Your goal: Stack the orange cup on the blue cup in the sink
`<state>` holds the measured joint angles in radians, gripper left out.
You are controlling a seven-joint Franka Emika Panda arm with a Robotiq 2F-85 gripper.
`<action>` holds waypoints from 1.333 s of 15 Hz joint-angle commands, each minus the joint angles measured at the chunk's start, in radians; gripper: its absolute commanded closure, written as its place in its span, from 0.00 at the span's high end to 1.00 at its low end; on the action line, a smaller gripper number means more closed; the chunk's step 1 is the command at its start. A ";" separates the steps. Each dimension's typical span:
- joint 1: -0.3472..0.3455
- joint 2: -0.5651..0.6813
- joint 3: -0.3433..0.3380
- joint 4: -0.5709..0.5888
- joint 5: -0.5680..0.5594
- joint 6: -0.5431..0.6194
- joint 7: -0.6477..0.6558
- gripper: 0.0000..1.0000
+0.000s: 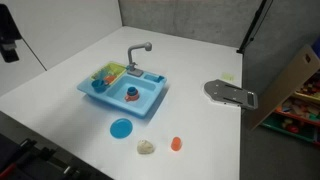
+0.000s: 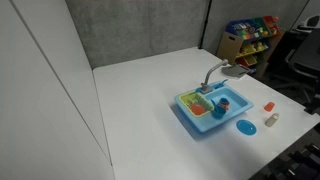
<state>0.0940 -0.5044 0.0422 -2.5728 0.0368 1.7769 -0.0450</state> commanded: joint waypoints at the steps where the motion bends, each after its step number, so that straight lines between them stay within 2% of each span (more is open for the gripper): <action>1: -0.004 0.000 0.004 0.002 0.002 -0.003 -0.001 1.00; 6: -0.005 0.021 0.014 0.017 -0.006 0.007 0.013 1.00; 13: -0.027 0.143 0.022 0.107 -0.031 0.072 0.064 1.00; 20: -0.106 0.282 -0.013 0.196 -0.098 0.178 0.148 1.00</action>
<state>0.0215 -0.2907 0.0460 -2.4325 -0.0238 1.9248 0.0585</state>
